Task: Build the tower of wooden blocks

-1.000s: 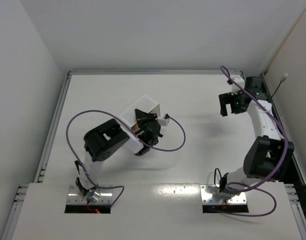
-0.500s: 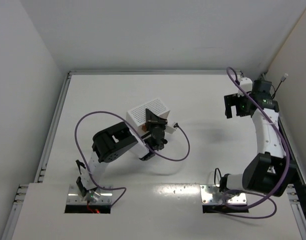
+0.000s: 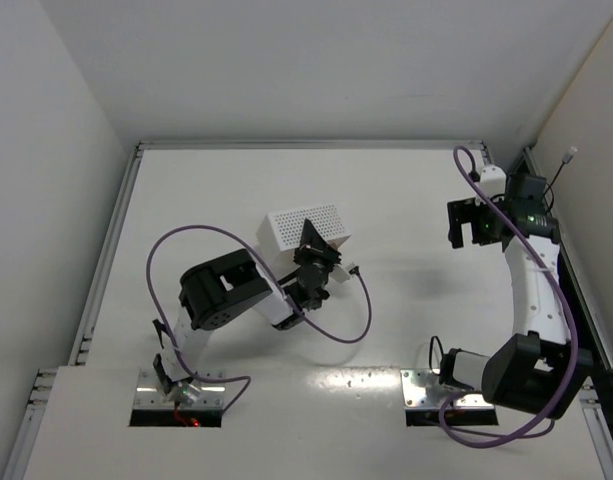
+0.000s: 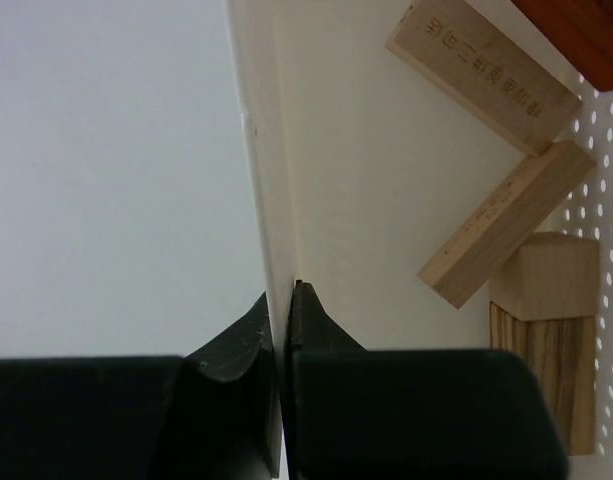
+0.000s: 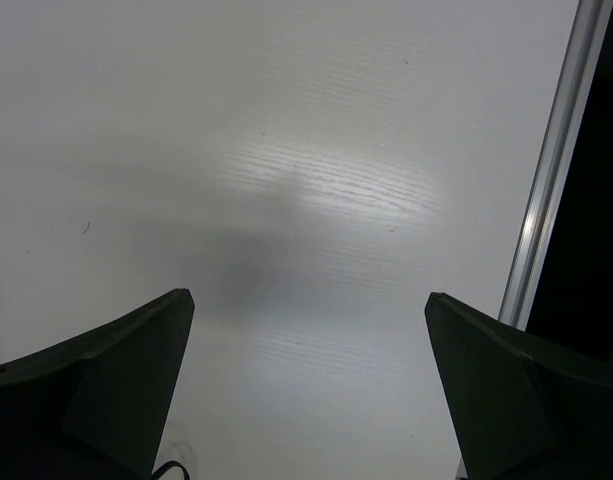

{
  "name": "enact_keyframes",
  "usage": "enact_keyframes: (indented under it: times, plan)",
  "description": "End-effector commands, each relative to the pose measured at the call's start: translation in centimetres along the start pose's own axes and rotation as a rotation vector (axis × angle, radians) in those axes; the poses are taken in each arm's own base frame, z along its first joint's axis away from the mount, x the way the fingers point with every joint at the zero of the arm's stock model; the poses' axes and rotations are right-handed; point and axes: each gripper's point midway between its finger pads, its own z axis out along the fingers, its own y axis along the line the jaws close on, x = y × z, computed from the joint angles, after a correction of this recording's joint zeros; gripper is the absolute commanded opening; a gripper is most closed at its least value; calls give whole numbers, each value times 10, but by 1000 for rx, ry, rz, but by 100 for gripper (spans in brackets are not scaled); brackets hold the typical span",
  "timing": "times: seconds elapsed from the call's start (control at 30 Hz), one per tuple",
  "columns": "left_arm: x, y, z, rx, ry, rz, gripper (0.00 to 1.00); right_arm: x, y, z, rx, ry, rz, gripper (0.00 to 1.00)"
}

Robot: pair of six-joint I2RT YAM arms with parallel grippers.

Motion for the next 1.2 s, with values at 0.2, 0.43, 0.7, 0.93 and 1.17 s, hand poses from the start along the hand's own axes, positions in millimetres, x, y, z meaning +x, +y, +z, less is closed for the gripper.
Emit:
enact_keyframes:
  times: [0.2,0.43,0.7,0.93,1.17]
  plan:
    - [76,97,-19,-418,91,-44,0,-10,4,-2,-35,-40,2,100]
    - [93,140,12,-565,161,-48,0,-12,8,1,-64,-41,14,100]
    - [96,155,16,-596,189,-69,0,-12,8,2,-68,-32,26,100]
    - [111,149,20,-542,267,-151,0,-12,10,2,-76,-36,26,100]
    - [134,102,36,-218,463,-519,0,-7,18,1,-95,-35,21,100]
